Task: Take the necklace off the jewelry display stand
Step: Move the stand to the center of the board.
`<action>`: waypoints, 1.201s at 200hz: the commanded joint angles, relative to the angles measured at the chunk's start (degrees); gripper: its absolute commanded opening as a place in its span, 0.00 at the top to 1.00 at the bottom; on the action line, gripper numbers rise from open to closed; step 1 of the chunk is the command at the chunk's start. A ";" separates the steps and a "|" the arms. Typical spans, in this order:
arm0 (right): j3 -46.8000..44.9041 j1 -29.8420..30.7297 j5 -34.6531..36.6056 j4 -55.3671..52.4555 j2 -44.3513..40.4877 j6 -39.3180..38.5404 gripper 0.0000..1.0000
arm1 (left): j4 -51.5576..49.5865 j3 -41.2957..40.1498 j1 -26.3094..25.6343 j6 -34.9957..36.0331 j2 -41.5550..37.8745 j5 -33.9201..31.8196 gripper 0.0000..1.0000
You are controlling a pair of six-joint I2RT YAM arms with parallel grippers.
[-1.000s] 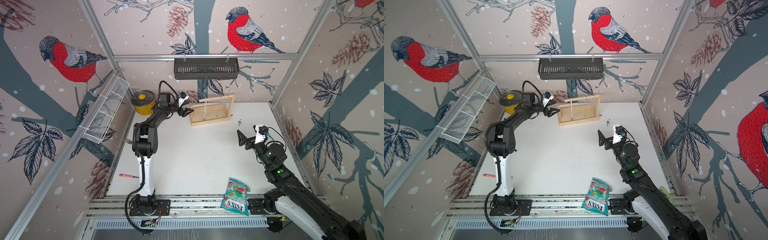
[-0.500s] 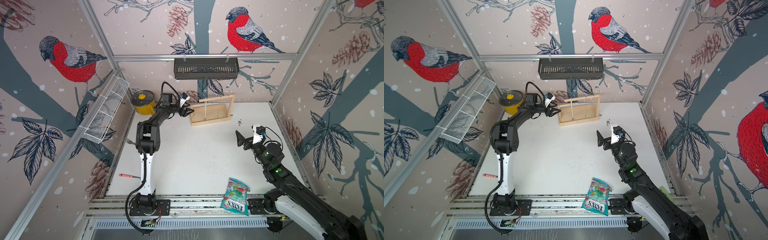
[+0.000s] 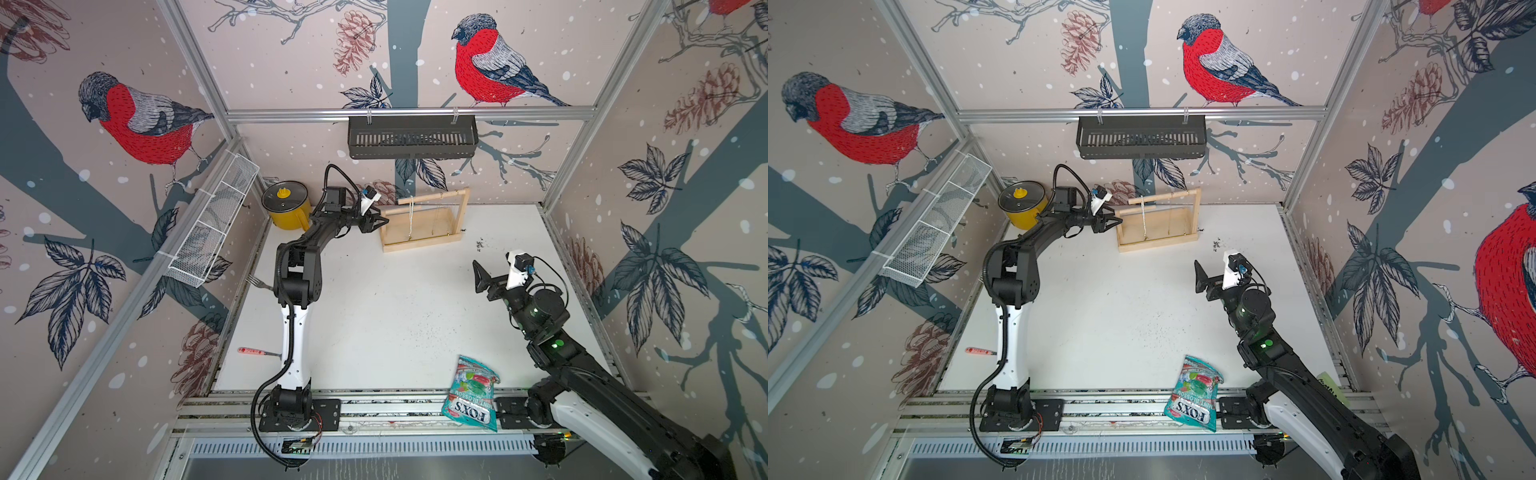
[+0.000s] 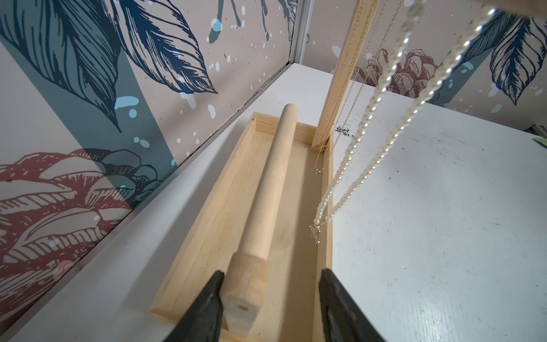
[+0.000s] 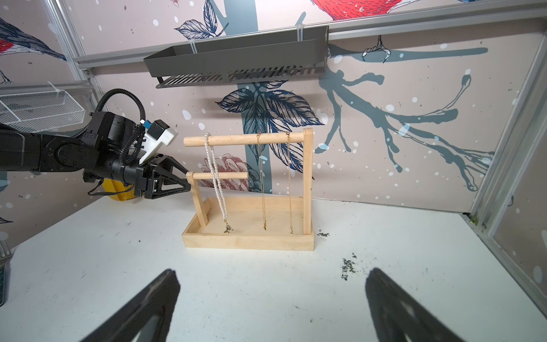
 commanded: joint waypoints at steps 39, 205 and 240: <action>-0.77 0.44 1.83 -1.52 -0.64 1.43 0.00 | -0.13 0.02 -0.41 1.26 -0.19 3.22 0.55; -1.99 2.18 3.66 -5.74 -6.76 2.67 0.00 | -10.54 -8.30 -1.50 15.29 -5.48 4.46 1.00; -3.64 2.26 4.60 -5.87 -9.15 3.36 0.00 | -15.65 -13.11 -3.15 21.25 -8.93 2.91 1.00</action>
